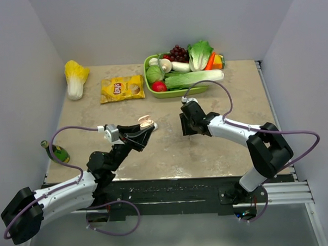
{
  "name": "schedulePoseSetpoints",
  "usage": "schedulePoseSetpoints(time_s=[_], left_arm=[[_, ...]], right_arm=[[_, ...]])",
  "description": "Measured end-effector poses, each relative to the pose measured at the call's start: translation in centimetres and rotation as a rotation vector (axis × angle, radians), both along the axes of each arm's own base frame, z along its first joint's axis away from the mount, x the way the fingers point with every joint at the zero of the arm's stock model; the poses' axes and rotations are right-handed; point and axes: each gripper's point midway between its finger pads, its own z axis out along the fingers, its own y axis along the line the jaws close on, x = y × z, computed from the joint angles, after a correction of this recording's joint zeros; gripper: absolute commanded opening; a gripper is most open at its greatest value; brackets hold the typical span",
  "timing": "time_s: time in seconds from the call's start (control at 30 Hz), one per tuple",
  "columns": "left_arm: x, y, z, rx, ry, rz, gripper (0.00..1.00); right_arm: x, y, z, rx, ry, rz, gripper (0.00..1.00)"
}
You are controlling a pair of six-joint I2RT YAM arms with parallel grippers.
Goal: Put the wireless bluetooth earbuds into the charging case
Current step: Pick up the earbud from the center of the board.
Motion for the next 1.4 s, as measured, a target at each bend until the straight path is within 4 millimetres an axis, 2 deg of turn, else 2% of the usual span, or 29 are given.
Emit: schedulePoseSetpoints(time_s=[0.1, 0.17, 0.43, 0.9, 1.3, 1.4], left_arm=[[0.0, -0.1, -0.1, 0.000, 0.004, -0.005, 0.00], [-0.1, -0.2, -0.1, 0.002, 0.004, -0.009, 0.00], [-0.1, -0.3, -0.2, 0.002, 0.008, -0.016, 0.00], [-0.3, -0.6, -0.4, 0.012, 0.008, -0.034, 0.00], [-0.3, -0.6, -0.6, 0.018, 0.011, -0.036, 0.00], [-0.3, -0.6, -0.6, 0.018, 0.012, -0.036, 0.00]], right_arm=[[0.9, 0.6, 0.8, -0.024, 0.002, 0.034, 0.46], [1.1, 0.7, 0.5, -0.049, 0.019, 0.057, 0.46], [-0.8, -0.8, -1.6, -0.143, 0.127, 0.096, 0.49], [-0.8, -0.8, -3.0, -0.176, 0.166, 0.114, 0.49], [-0.7, -0.6, -3.0, -0.174, 0.168, 0.127, 0.38], [-0.8, -0.5, -3.0, -0.170, 0.170, 0.132, 0.27]])
